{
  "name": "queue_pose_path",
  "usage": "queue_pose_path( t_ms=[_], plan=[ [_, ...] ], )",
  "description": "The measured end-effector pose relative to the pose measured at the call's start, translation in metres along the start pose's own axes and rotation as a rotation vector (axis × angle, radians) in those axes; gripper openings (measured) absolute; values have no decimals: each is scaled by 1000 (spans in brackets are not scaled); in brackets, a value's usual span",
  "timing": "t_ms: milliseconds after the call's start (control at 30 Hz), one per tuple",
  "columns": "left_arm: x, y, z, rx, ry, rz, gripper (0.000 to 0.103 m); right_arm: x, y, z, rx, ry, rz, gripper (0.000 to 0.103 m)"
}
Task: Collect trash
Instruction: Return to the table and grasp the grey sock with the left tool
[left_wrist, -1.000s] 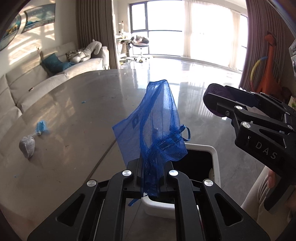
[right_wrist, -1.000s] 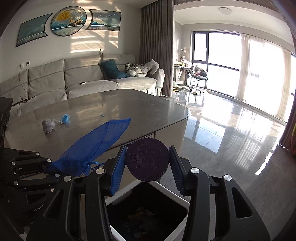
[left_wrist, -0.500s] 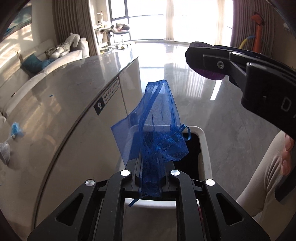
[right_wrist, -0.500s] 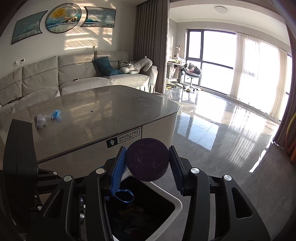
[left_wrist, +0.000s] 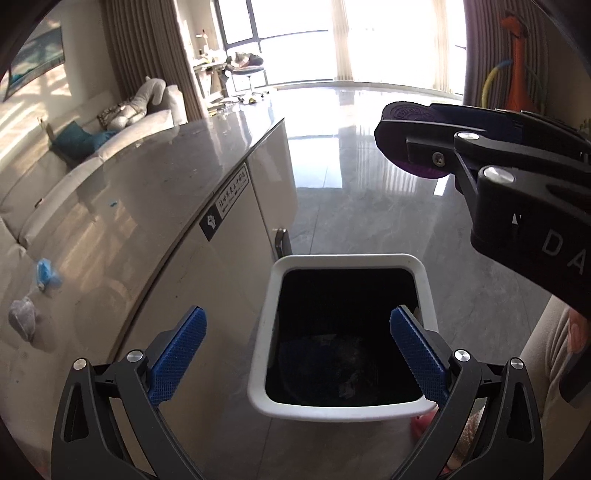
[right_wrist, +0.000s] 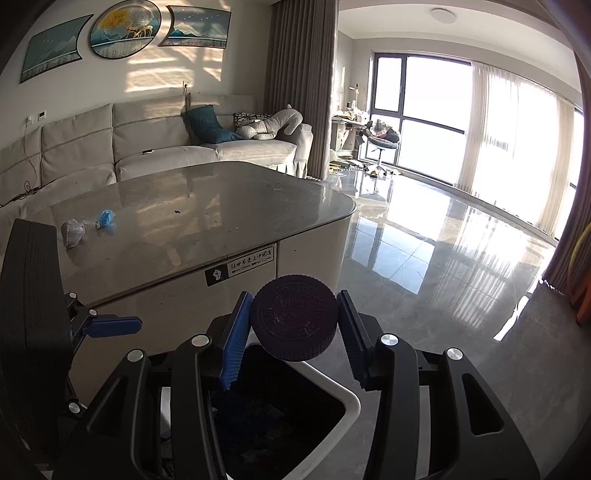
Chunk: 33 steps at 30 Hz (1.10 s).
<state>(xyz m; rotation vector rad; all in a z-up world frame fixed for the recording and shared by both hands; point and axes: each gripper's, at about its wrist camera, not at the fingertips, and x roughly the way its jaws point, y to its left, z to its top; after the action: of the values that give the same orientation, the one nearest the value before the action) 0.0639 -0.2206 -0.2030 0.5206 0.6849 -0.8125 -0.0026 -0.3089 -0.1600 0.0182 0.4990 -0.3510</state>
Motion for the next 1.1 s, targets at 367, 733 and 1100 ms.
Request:
queue_pose_path(
  t_ms=[367, 733, 1100],
  plan=[
    [-10, 47, 2, -127, -40, 108, 98, 18, 16, -7, -17, 59, 50, 48],
    [-16, 77, -4, -204, -43, 163, 98, 43, 19, -17, -49, 177, 19, 59],
    [-24, 88, -7, -244, -60, 191, 98, 41, 33, -17, -181, 101, -67, 98]
  ],
)
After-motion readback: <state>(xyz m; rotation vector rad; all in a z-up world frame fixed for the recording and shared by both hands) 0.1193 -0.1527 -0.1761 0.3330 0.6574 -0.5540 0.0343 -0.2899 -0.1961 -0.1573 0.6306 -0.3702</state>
